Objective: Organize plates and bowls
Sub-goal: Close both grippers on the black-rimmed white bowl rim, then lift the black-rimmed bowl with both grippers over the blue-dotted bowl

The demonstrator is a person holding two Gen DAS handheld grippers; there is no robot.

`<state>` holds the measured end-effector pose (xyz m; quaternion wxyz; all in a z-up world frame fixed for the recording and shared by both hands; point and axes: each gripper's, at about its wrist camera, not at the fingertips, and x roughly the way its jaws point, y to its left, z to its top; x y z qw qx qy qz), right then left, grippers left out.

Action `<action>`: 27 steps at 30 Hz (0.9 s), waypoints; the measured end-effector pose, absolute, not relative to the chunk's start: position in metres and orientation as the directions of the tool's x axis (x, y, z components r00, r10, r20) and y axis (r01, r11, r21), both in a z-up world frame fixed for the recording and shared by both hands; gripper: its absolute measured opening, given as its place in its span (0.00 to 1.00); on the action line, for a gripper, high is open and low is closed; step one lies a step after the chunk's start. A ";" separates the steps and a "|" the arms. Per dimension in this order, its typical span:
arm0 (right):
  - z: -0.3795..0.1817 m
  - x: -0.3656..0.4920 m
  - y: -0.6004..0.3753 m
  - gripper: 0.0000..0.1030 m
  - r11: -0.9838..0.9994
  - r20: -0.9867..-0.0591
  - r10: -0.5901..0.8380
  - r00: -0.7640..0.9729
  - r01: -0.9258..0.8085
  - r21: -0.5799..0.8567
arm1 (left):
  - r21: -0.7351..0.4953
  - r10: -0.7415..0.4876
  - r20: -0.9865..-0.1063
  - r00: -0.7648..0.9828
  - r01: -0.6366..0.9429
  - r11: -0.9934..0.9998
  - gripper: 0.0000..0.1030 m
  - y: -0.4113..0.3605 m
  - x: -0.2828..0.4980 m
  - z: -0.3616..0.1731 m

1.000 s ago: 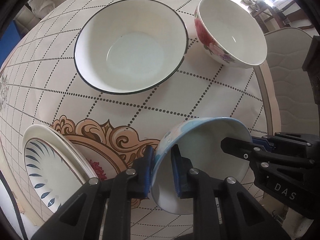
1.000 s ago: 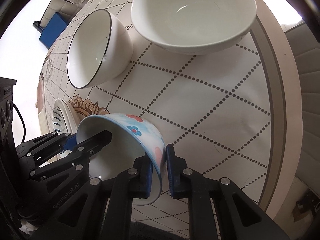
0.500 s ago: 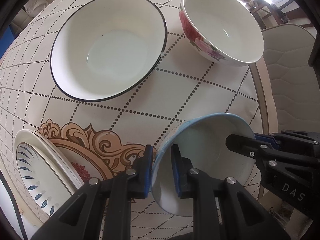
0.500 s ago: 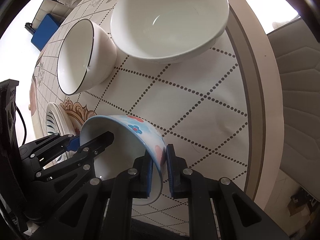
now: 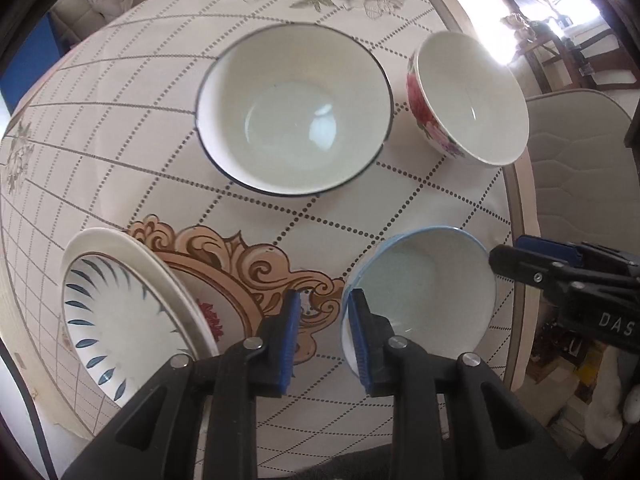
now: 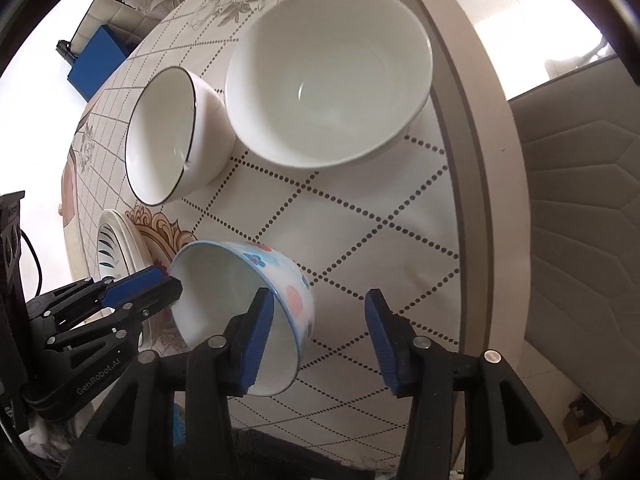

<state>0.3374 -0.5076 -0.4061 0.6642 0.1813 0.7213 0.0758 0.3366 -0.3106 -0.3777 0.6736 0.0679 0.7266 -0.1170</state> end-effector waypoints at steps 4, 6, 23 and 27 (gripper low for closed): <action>-0.375 0.357 -0.513 0.50 0.919 -0.928 0.373 -0.001 0.136 0.369 | -0.087 -0.078 -0.996 -0.042 0.254 0.963 0.26 -0.303 0.344 -0.354; -0.361 0.372 -0.515 0.50 0.900 -0.910 0.414 0.022 0.142 0.412 | -0.111 -0.107 -0.994 -0.030 0.234 0.966 0.30 -0.298 0.352 -0.345; -0.415 0.426 -0.448 0.50 0.765 -0.811 0.584 -0.017 0.345 0.544 | -0.156 -0.138 -0.985 -0.099 0.217 0.964 0.42 -0.255 0.492 -0.387; -0.433 0.429 -0.439 0.50 0.763 -0.814 0.580 -0.027 0.367 0.531 | -0.136 -0.100 -0.985 -0.141 0.282 0.950 0.42 -0.268 0.498 -0.408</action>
